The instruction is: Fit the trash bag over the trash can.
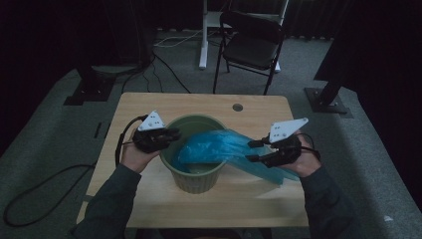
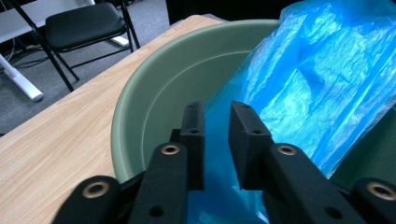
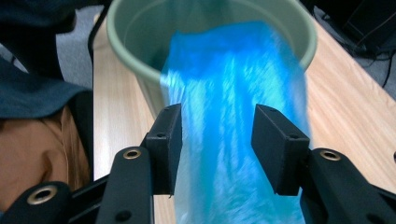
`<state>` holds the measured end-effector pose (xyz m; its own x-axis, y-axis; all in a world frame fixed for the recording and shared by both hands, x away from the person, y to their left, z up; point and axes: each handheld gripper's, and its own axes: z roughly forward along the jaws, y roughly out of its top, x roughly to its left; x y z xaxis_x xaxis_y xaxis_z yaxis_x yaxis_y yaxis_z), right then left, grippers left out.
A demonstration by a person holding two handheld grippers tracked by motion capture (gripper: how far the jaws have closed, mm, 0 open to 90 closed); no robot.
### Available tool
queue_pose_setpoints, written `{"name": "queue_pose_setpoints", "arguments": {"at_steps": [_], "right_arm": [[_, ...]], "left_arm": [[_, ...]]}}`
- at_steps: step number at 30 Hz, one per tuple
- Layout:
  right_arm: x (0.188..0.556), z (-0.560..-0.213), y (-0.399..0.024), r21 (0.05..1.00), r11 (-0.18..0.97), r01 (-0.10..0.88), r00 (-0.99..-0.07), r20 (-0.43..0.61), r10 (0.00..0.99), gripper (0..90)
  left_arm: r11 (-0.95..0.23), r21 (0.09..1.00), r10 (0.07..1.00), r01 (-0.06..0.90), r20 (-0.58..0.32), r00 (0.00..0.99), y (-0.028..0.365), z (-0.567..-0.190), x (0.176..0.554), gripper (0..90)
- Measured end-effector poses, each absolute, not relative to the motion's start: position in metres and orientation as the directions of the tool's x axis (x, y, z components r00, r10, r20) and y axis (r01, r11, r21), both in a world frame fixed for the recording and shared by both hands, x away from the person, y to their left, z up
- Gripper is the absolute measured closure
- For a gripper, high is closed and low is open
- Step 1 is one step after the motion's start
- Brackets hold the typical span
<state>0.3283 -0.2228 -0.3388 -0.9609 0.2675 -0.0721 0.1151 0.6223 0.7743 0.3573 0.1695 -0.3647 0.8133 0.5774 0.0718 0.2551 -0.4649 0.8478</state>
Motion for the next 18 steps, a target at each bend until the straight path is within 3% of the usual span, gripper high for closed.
{"name": "queue_pose_setpoints", "arguments": {"at_steps": [10, 18], "right_arm": [[0.330, -0.354, -0.219, 0.734, 0.665, 0.137, -0.960, -0.068, 0.273, 61.3], [0.335, -0.357, -0.216, 0.734, 0.666, 0.132, -0.953, -0.092, 0.290, 88.2]], "left_arm": [[-0.465, 0.854, 0.548, 0.234, 0.070, 0.834, 0.162, -0.359, 0.354, 65.9], [-0.473, 0.858, 0.499, 0.198, 0.076, 0.863, 0.149, -0.354, 0.344, 61.8]]}}
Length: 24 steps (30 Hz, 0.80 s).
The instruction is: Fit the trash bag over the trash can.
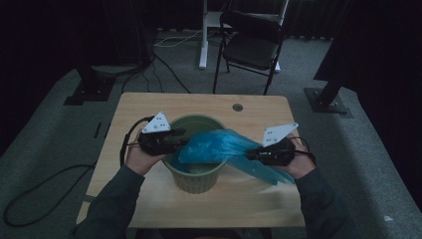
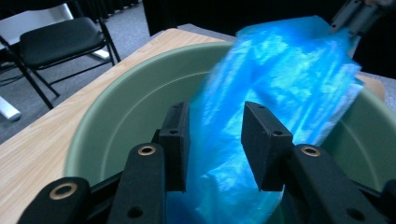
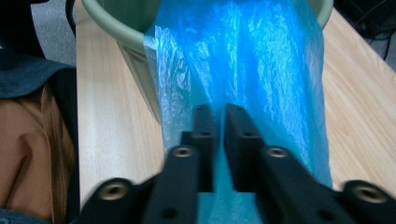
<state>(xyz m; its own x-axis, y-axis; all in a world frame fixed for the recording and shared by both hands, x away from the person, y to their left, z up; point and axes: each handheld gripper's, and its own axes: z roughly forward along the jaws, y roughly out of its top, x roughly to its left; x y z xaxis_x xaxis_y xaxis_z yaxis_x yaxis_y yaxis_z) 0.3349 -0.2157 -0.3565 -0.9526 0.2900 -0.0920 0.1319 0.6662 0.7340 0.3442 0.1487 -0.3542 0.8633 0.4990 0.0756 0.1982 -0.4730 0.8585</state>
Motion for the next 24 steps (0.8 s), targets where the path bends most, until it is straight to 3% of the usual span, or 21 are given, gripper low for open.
{"name": "queue_pose_setpoints", "arguments": {"at_steps": [14, 24], "right_arm": [[0.349, -0.334, -0.190, 0.754, 0.653, 0.078, -0.957, -0.127, 0.260, 89.7], [0.353, -0.317, -0.176, 0.773, 0.634, 0.028, -0.970, -0.131, 0.203, 89.8]], "left_arm": [[-0.482, 0.872, 0.387, 0.081, 0.129, 0.913, 0.119, -0.336, 0.332, 53.2], [-0.522, 0.851, 0.381, 0.046, 0.185, 0.906, 0.102, -0.336, 0.337, 48.7]]}}
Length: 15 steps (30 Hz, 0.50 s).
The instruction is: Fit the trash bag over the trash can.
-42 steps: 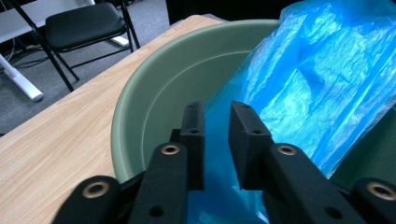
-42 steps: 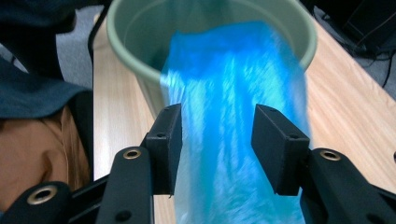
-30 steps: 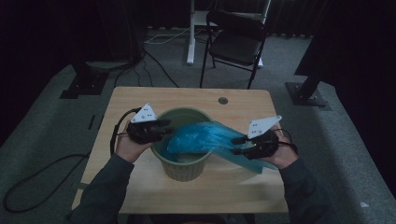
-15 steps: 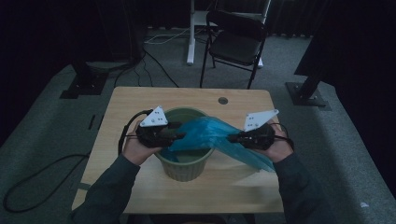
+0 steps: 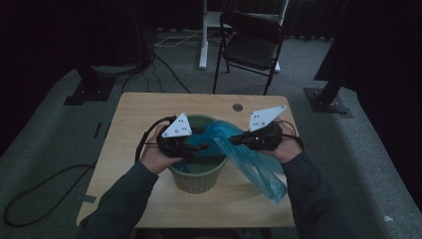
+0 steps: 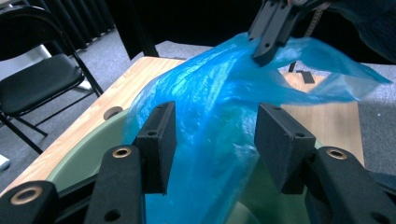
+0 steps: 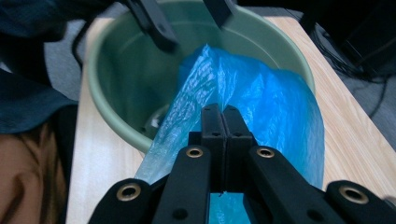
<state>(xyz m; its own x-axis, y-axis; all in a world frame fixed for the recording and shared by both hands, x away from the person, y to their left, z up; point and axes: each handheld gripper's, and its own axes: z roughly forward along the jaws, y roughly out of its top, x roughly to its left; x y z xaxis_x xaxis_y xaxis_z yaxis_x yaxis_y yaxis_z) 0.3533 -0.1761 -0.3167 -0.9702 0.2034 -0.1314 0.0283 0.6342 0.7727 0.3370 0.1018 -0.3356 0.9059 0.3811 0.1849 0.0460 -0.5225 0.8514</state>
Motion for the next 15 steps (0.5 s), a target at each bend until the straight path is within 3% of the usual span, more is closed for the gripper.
{"name": "queue_pose_setpoints", "arguments": {"at_steps": [5, 10, 12, 15], "right_arm": [[0.352, -0.313, -0.173, 0.781, 0.624, 0.011, -0.974, -0.134, 0.185, 89.9], [0.352, -0.311, -0.169, 0.782, 0.623, -0.001, -0.976, -0.136, 0.169, 89.2], [0.351, -0.311, -0.170, 0.782, 0.623, 0.003, -0.976, -0.132, 0.171, 84.4], [0.350, -0.310, -0.173, 0.787, 0.618, 0.001, -0.974, -0.138, 0.177, 80.5]], "left_arm": [[-0.548, 0.835, 0.381, 0.043, 0.203, 0.902, 0.091, -0.340, 0.341, 51.5], [-0.583, 0.811, 0.421, 0.050, 0.248, 0.872, 0.082, -0.341, 0.342, 81.1], [-0.580, 0.813, 0.426, 0.052, 0.248, 0.870, 0.085, -0.340, 0.341, 87.0], [-0.574, 0.817, 0.433, 0.053, 0.248, 0.867, 0.090, -0.338, 0.340, 88.7]]}}
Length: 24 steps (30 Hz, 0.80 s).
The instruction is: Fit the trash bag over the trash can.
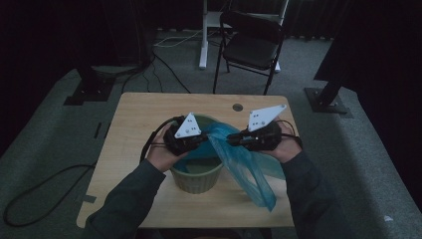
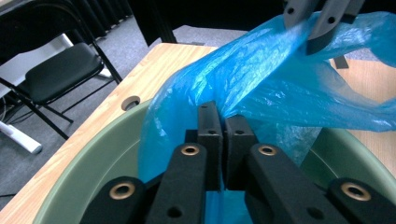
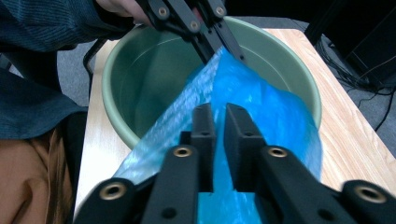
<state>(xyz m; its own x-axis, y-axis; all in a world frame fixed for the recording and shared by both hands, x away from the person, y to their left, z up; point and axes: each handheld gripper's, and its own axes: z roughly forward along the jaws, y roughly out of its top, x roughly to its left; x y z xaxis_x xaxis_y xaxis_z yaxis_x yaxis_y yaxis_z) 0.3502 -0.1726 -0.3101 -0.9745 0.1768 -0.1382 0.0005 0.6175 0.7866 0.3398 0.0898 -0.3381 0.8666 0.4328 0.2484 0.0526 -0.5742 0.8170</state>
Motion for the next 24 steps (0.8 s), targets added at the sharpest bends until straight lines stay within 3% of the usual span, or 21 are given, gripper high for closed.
{"name": "queue_pose_setpoints", "arguments": {"at_steps": [5, 18, 24], "right_arm": [[0.350, -0.305, -0.188, 0.823, 0.567, 0.027, -0.964, -0.128, 0.231, 74.7], [0.353, -0.300, -0.219, 0.867, 0.493, 0.073, -0.923, -0.129, 0.364, 79.0], [0.358, -0.310, -0.219, 0.845, 0.524, 0.112, -0.907, -0.129, 0.401, 79.2]], "left_arm": [[-0.537, 0.840, 0.455, 0.070, 0.220, 0.863, 0.104, -0.337, 0.337, 88.9], [-0.503, 0.858, 0.502, 0.102, 0.194, 0.843, 0.132, -0.339, 0.336, 88.9], [-0.487, 0.865, 0.521, 0.116, 0.182, 0.834, 0.142, -0.340, 0.336, 88.9]]}}
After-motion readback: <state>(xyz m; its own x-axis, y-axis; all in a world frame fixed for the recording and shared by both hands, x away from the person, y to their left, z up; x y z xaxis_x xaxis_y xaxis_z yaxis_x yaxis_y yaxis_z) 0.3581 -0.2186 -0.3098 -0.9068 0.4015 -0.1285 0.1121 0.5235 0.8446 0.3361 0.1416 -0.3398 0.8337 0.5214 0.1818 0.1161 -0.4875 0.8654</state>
